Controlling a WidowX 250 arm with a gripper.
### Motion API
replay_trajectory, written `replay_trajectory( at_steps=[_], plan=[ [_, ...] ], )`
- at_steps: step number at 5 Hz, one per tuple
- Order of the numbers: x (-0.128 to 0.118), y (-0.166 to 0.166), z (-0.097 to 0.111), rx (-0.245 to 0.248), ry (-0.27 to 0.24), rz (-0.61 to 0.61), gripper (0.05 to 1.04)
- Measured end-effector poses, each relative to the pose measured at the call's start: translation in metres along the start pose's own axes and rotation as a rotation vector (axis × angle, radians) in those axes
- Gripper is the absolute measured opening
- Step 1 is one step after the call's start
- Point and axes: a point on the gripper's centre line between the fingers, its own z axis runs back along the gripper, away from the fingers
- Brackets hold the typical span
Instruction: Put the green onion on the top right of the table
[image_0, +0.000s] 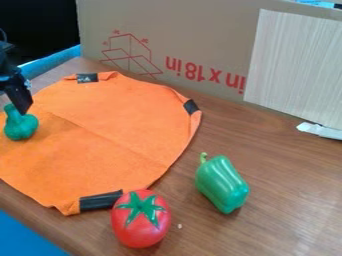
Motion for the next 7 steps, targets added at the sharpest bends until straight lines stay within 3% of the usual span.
replay_trajectory(
  at_steps=[1,3,4,6,7],
  plan=[
    [0.007,0.000,-0.005,0.009,-0.006,0.010,0.964],
    [0.009,0.000,-0.009,-0.001,-0.004,0.017,0.386],
    [0.008,-0.002,-0.009,-0.016,0.003,-0.002,0.280],
    [0.000,-0.019,0.001,-0.056,0.016,-0.005,0.279],
    [-0.004,-0.045,0.012,-0.075,0.014,-0.038,0.279]
  ],
)
